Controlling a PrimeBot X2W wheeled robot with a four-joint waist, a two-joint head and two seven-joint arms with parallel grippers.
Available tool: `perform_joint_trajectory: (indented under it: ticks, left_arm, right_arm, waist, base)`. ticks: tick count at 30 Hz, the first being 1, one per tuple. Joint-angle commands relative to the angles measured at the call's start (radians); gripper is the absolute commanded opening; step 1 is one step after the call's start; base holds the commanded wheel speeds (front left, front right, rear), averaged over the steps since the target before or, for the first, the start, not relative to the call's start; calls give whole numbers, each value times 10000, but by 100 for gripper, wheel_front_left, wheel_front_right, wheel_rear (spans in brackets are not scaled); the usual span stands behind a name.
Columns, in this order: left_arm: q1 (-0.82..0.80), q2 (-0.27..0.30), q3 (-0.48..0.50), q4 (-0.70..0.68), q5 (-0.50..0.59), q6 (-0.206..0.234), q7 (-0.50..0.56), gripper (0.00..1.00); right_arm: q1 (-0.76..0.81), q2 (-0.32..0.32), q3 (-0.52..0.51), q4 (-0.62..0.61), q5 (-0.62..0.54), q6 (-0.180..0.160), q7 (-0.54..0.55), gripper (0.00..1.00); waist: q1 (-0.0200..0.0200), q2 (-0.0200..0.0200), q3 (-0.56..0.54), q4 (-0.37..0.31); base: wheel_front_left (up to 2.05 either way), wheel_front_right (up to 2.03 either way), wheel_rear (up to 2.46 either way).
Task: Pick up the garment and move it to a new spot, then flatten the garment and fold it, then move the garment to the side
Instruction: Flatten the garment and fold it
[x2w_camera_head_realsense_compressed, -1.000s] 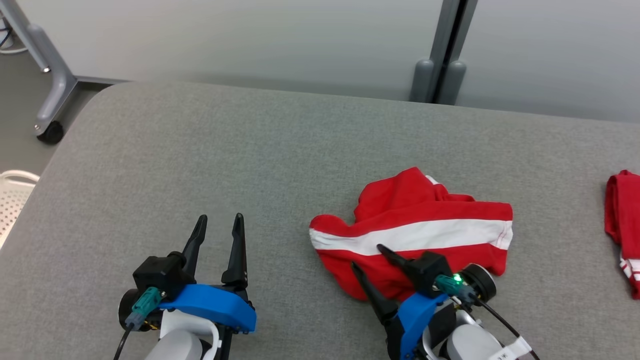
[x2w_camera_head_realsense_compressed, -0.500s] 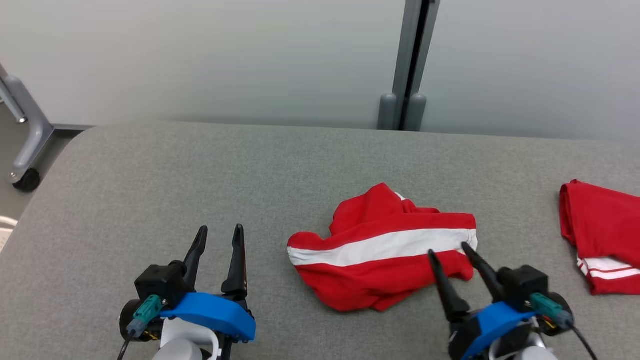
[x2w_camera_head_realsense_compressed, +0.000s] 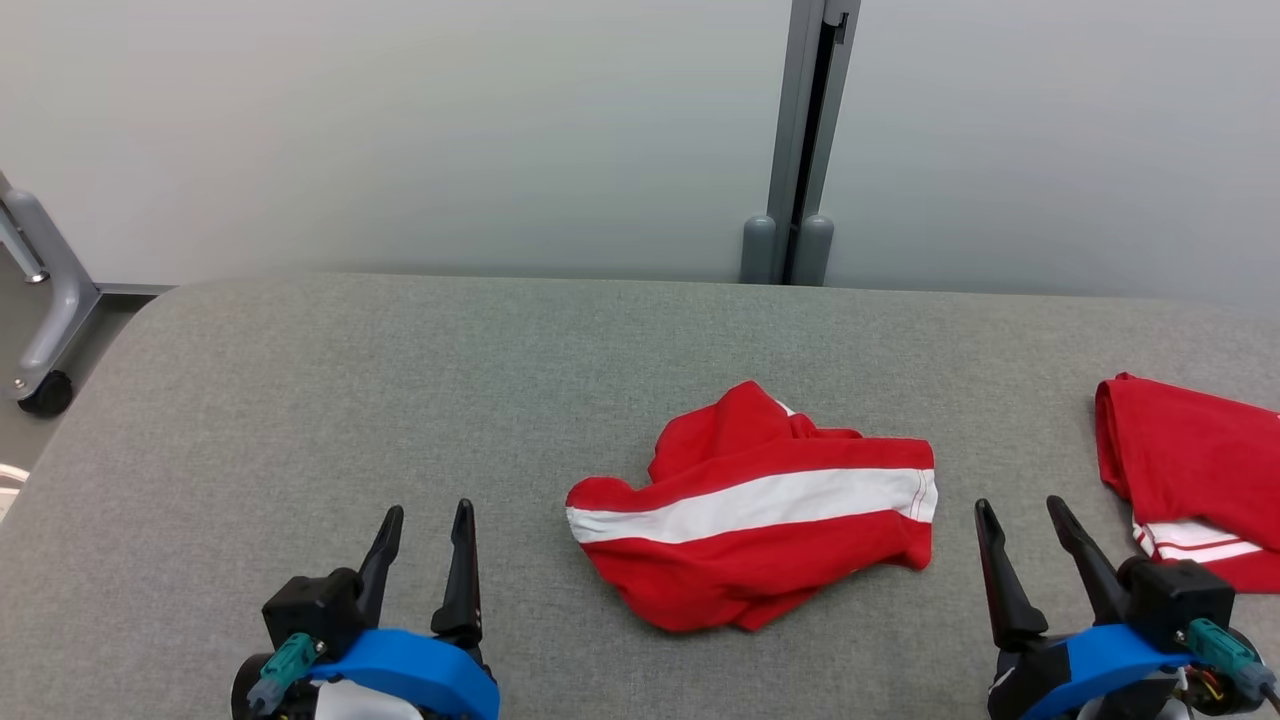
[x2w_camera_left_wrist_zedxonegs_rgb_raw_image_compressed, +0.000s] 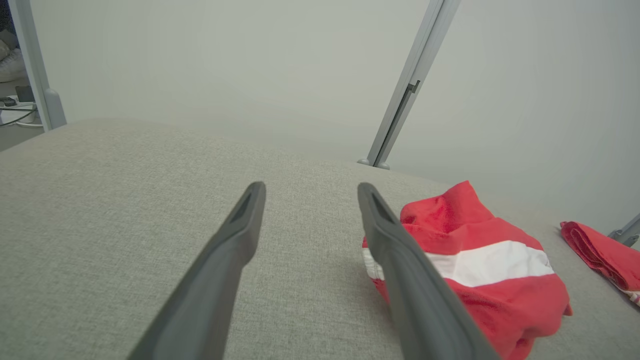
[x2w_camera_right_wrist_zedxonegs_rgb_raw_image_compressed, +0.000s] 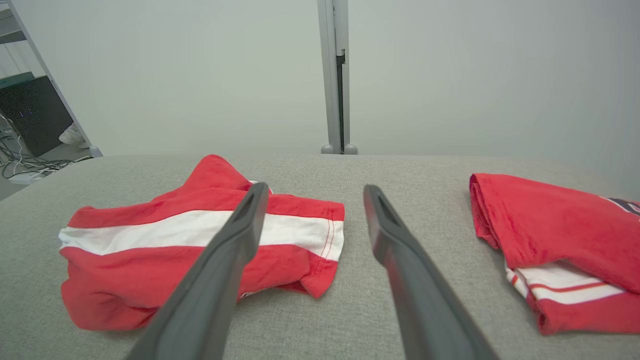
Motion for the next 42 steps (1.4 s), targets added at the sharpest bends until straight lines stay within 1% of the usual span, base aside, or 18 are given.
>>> perform_joint_trajectory:
  ticks: [1,4,6,8,13,16,27,33,34,35,36,39,40,42]
  left_arm:
    - [60,41,-7,31,-28,37,54,100]
    - [71,68,-99,146,-98,-39,229,100]
    - [2,88,-237,264,-164,-213,473,100]
    - [-161,125,-384,387,-284,-510,841,100]
    - [-616,111,-787,777,-645,-1412,1712,100]
    - [-972,68,-862,1093,-815,-1758,2047,100]
    - [-2076,-179,-747,2561,-1268,-2337,2068,100]
    - [-2349,-374,-839,3007,-1537,-2545,2179,100]
    - [-2386,-401,-879,3072,-1565,-2587,2212,93]
    - [-2436,-426,-893,3128,-1614,-2608,2208,76]
    - [-2482,-446,-903,3178,-1630,-2621,2192,64]
    - [-2575,-489,-960,3346,-1692,-2668,2133,11]
    - [-2627,-501,-972,3391,-1719,-2684,2106,0]
    - [-2696,-518,-1016,3439,-1754,-2711,2047,0]
  right_arm:
    - [127,-15,-45,-67,-37,1,11,100]
    - [155,-17,-82,-140,-80,1,75,100]
    - [151,-16,-111,-192,-125,1,123,100]
    - [109,-16,-105,-232,-155,1,195,100]
    - [-72,-16,-47,-277,-315,1,373,100]
    - [-241,-16,-37,-324,-386,1,495,100]
    - [-675,-16,-89,-504,-648,1,665,100]
    - [-811,-16,-158,-420,-686,1,630,100]
    - [-850,-16,-163,-392,-691,1,628,100]
    - [-891,-16,-170,-372,-697,1,626,100]
    - [-908,-16,-187,-341,-704,1,623,100]
    - [-992,-16,-242,-237,-750,1,591,100]
    - [-1069,-16,-262,-206,-755,1,589,100]
    - [-1177,-16,-291,-110,-816,1,619,100]
  waist:
    - [0,0,4,-6]
    - [0,0,33,-41]
    - [0,0,83,-79]
    - [0,0,147,-132]
    - [0,0,368,-325]
    - [0,0,586,-483]
    - [0,0,1306,-1030]
    - [0,0,1454,-1128]
    - [0,0,1468,-1139]
    - [0,0,1484,-1147]
    - [0,0,1500,-1153]
    - [0,0,1553,-1160]
    - [0,0,1577,-1157]
    - [0,0,1625,-1138]
  base:
    - [0,0,0]
    - [0,0,0]
    - [0,0,0]
    - [0,0,0]
    - [0,0,0]
    - [0,0,0]
    - [0,0,0]
    - [0,0,0]
    - [0,0,0]
    - [0,0,0]
    - [0,0,0]
    - [0,0,0]
    - [0,0,0]
    - [0,0,0]
